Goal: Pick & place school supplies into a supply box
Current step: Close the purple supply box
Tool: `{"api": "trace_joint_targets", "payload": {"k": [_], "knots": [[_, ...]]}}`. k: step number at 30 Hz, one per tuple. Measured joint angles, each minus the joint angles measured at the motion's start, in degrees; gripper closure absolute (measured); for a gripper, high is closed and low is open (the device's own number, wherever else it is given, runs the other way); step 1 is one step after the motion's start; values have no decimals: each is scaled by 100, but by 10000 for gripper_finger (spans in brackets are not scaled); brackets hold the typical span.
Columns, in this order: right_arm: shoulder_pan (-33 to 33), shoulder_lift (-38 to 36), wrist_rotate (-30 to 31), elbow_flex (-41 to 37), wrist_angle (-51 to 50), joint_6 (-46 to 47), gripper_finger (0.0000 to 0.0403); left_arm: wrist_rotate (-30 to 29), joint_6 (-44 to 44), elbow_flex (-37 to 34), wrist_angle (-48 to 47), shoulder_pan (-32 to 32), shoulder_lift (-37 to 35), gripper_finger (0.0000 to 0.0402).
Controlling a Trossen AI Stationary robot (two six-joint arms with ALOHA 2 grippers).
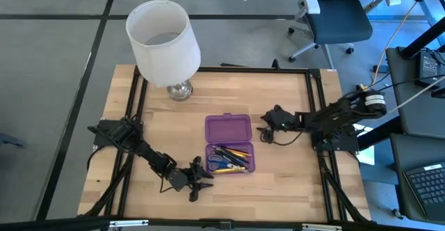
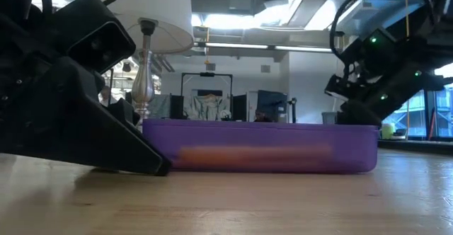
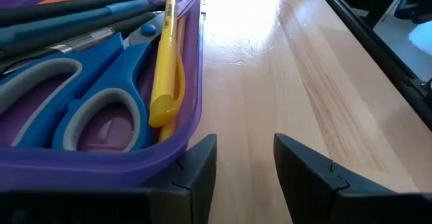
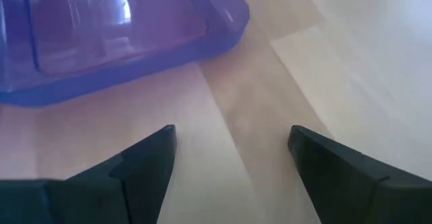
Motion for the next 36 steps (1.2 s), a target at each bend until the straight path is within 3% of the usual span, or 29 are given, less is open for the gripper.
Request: {"api": "trace_joint_targets", "payload": {"k": [6, 18, 36], "knots": [[-110, 621, -429, 2, 1214, -858, 106, -6, -18, -2, -36, 0, 0, 261], [-208, 1376, -1043, -1, 2171, -986, 106, 5, 66, -7, -50, 0, 7, 260], [-194, 1753, -1772, 495, 2373, -1618, 106, 28, 143, -11, -52, 0, 11, 261]]}}
